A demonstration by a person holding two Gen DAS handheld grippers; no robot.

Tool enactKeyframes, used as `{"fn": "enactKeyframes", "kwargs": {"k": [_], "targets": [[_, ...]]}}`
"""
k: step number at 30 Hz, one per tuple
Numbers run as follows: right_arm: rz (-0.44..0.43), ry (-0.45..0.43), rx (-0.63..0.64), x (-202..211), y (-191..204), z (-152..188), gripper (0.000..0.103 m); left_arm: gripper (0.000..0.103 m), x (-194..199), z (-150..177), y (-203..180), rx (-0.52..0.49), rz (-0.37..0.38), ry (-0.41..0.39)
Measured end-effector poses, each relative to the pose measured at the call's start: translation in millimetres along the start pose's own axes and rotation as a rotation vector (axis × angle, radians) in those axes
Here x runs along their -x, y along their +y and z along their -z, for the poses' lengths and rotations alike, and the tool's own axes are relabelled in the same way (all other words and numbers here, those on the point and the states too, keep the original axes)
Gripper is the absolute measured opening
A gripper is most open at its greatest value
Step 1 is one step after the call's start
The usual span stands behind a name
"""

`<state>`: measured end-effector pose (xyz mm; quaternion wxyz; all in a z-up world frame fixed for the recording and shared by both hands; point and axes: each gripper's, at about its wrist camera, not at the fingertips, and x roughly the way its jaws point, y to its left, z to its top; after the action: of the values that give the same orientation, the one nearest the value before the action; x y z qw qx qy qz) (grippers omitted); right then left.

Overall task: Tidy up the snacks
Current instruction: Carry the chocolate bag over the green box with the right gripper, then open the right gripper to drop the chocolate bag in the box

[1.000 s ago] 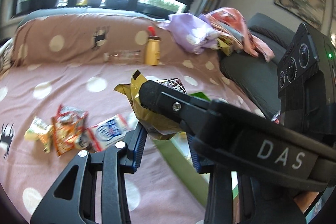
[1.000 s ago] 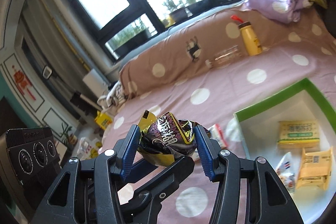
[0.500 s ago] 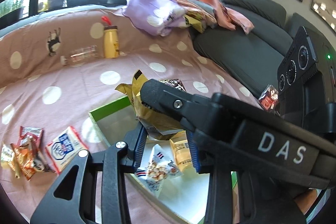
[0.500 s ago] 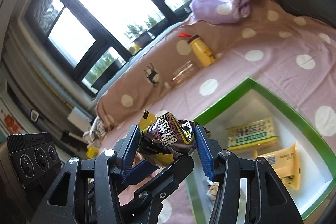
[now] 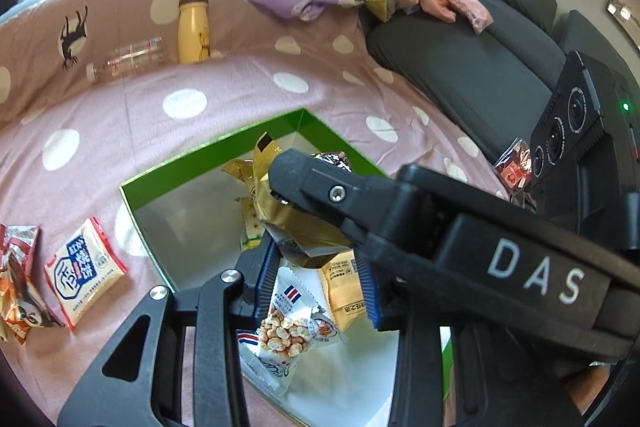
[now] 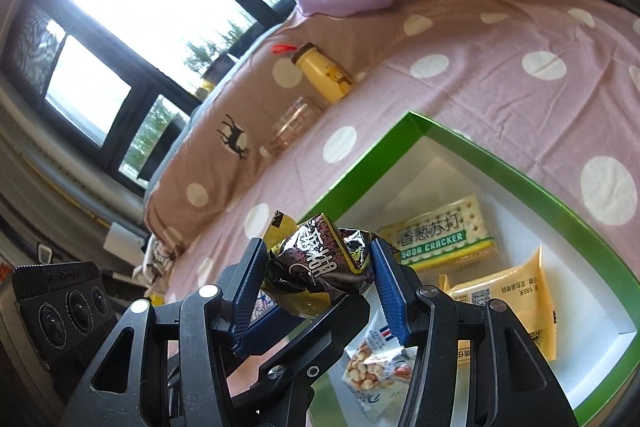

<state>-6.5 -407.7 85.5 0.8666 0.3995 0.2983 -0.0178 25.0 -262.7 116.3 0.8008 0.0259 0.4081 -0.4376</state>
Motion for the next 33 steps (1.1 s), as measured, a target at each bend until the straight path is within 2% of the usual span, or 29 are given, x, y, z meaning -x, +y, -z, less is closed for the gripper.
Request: {"fn": "enactKeyframes", "kwargs": {"k": [7,15,26,33], "targets": [[0.039,0.054,-0.045,-19,-14,2,0.056,0.036,-22,2,11,0.034,0.004,0.073],[0.048,0.114,-0.094,-35,-25,3,0.056,0.036,-34,5,20,0.060,-0.002,0.119],[0.050,0.150,-0.130,-42,-30,2,0.056,0.038,-41,5,20,0.052,-0.078,0.163],[0.080,0.142,-0.118,-40,-30,1,0.056,0.043,-41,6,21,0.065,-0.068,0.175]]}}
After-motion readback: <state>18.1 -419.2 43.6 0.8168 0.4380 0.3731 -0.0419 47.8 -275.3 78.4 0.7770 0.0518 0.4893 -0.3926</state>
